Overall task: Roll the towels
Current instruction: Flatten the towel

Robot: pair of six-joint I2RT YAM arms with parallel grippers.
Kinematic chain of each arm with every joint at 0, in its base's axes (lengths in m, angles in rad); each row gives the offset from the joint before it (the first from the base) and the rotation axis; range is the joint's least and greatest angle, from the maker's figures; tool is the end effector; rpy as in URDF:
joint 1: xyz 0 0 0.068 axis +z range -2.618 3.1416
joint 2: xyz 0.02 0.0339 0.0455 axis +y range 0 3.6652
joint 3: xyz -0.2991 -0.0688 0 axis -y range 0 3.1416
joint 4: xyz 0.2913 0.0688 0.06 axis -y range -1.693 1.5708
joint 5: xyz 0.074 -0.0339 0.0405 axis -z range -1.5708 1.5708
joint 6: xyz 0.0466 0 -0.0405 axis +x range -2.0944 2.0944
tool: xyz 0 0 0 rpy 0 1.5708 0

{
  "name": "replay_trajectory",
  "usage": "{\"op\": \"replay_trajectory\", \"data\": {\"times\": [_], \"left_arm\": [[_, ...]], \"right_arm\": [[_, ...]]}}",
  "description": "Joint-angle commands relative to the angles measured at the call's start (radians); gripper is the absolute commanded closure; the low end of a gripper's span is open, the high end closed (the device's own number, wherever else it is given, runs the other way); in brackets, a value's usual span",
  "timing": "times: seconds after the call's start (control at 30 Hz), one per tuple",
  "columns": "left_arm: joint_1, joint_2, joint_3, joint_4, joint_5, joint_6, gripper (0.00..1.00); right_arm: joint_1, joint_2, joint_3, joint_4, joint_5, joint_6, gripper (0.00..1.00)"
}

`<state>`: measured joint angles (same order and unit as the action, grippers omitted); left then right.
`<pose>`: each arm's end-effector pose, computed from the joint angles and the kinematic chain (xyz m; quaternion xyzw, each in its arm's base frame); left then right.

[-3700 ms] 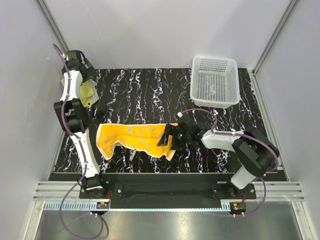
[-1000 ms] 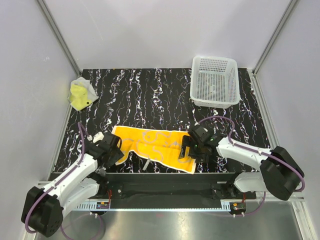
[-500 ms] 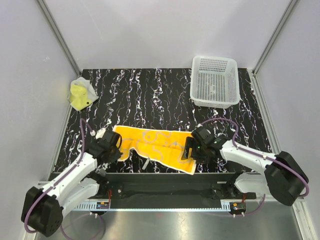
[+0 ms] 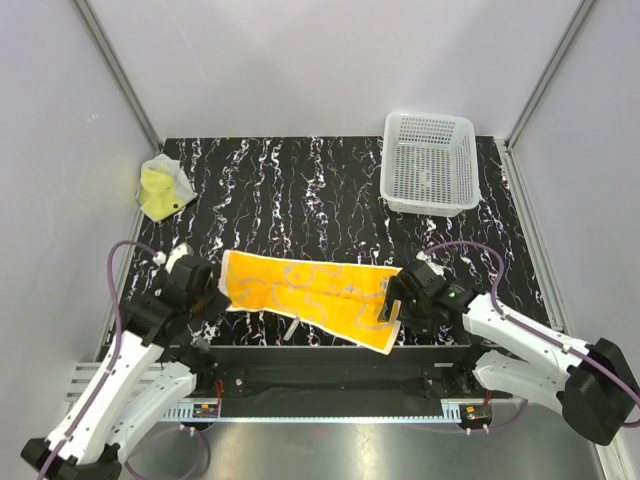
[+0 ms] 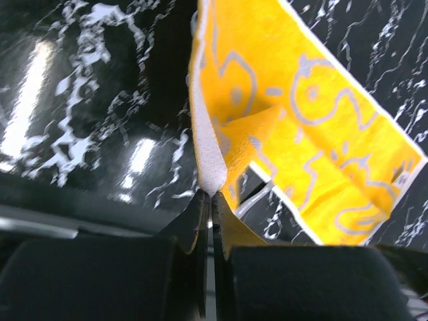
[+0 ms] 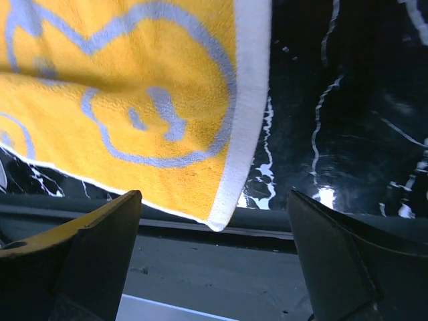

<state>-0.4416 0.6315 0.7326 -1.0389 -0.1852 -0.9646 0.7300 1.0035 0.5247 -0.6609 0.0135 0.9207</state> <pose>0.1241 -0.0492 0.2826 -0.2724 0.9067 -0.1333 0.2932 0.1464 0.1301 0.1752 0.0944 0.9723 0.1527 0.1499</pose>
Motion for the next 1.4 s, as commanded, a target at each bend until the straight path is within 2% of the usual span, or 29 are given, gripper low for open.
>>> {"op": "replay_trajectory", "data": {"times": [0.0, 0.1, 0.2, 0.3, 0.33, 0.4, 0.47, 0.53, 0.57, 0.63, 0.67, 0.73, 0.8, 0.83, 0.9, 0.93, 0.97, 1.07, 1.2, 1.23, 1.33, 1.37], "left_arm": [[-0.005, -0.084, 0.05, -0.136, -0.057, 0.009, 0.96], [-0.003, -0.104, 0.079, -0.203, -0.077, 0.024, 0.92], [-0.003, -0.105, 0.076, -0.231, -0.059, 0.055, 0.91], [-0.005, -0.122, 0.036, -0.224, -0.037, 0.079, 0.9], [-0.005, -0.13, 0.025, -0.216, -0.027, 0.089, 0.89], [-0.003, -0.133, 0.004, -0.205, -0.007, 0.105, 0.89], [-0.003, -0.135, 0.004, -0.197, 0.003, 0.118, 0.88], [-0.003, -0.135, 0.007, -0.191, 0.0, 0.121, 0.87], [-0.003, -0.131, 0.007, -0.188, 0.003, 0.125, 0.86], [-0.003, -0.115, 0.008, -0.182, 0.01, 0.13, 0.83], [-0.003, -0.105, 0.01, -0.182, 0.013, 0.139, 0.82], [-0.003, -0.073, 0.033, -0.193, 0.023, 0.161, 0.7], [-0.003, -0.052, 0.069, -0.225, 0.0, 0.17, 0.51], [-0.003, -0.046, 0.118, -0.234, -0.013, 0.175, 0.41], [-0.005, -0.055, 0.172, -0.25, -0.055, 0.179, 0.32], [-0.003, -0.068, 0.203, -0.245, -0.071, 0.179, 0.2], [-0.003, -0.07, 0.238, -0.234, -0.086, 0.184, 0.15], [-0.003, -0.023, 0.275, -0.169, -0.17, 0.205, 0.09], [0.024, 0.176, 0.275, -0.071, -0.205, 0.221, 0.07], [0.047, 0.207, 0.265, -0.034, -0.18, 0.24, 0.07], [0.223, 0.292, 0.167, 0.141, 0.017, 0.274, 0.09], [0.329, 0.303, 0.133, 0.233, 0.117, 0.274, 0.11]], "right_arm": [[-0.015, -0.029, 0.119, -0.117, 0.158, -0.005, 0.01], [-0.053, -0.017, 0.17, -0.074, 0.146, -0.031, 0.0], [-0.151, 0.07, 0.224, 0.009, 0.079, -0.103, 0.01], [-0.195, 0.217, 0.29, 0.108, 0.008, -0.169, 0.13], [-0.196, 0.298, 0.313, 0.133, -0.01, -0.19, 0.24], [-0.196, 0.374, 0.372, 0.228, -0.165, -0.212, 0.35], [-0.155, 0.46, 0.42, 0.312, -0.236, -0.218, 0.41], [-0.1, 0.554, 0.48, 0.293, -0.209, -0.247, 0.38], [-0.093, 0.587, 0.532, 0.267, -0.193, -0.256, 0.32], [-0.089, 0.673, 0.567, 0.256, -0.184, -0.285, 0.28], [-0.089, 0.696, 0.604, 0.21, -0.126, -0.298, 0.27], [-0.09, 0.727, 0.629, 0.163, -0.043, -0.322, 0.22], [-0.096, 0.716, 0.629, 0.113, 0.067, -0.326, 0.18], [-0.104, 0.686, 0.62, 0.11, 0.08, -0.326, 0.16], [-0.136, 0.652, 0.586, 0.1, 0.1, -0.322, 0.14], [-0.145, 0.618, 0.577, 0.096, 0.103, -0.324, 0.13], [-0.153, 0.604, 0.56, 0.086, 0.121, -0.327, 0.11], [-0.199, 0.563, 0.528, 0.079, 0.129, -0.342, 0.09], [-0.282, 0.546, 0.486, 0.09, 0.071, -0.362, 0.09], [-0.308, 0.544, 0.473, 0.098, 0.059, -0.365, 0.09], [-0.339, 0.538, 0.457, 0.107, 0.02, -0.368, 0.09], [-0.343, 0.538, 0.456, 0.106, 0.002, -0.371, 0.09]]}}
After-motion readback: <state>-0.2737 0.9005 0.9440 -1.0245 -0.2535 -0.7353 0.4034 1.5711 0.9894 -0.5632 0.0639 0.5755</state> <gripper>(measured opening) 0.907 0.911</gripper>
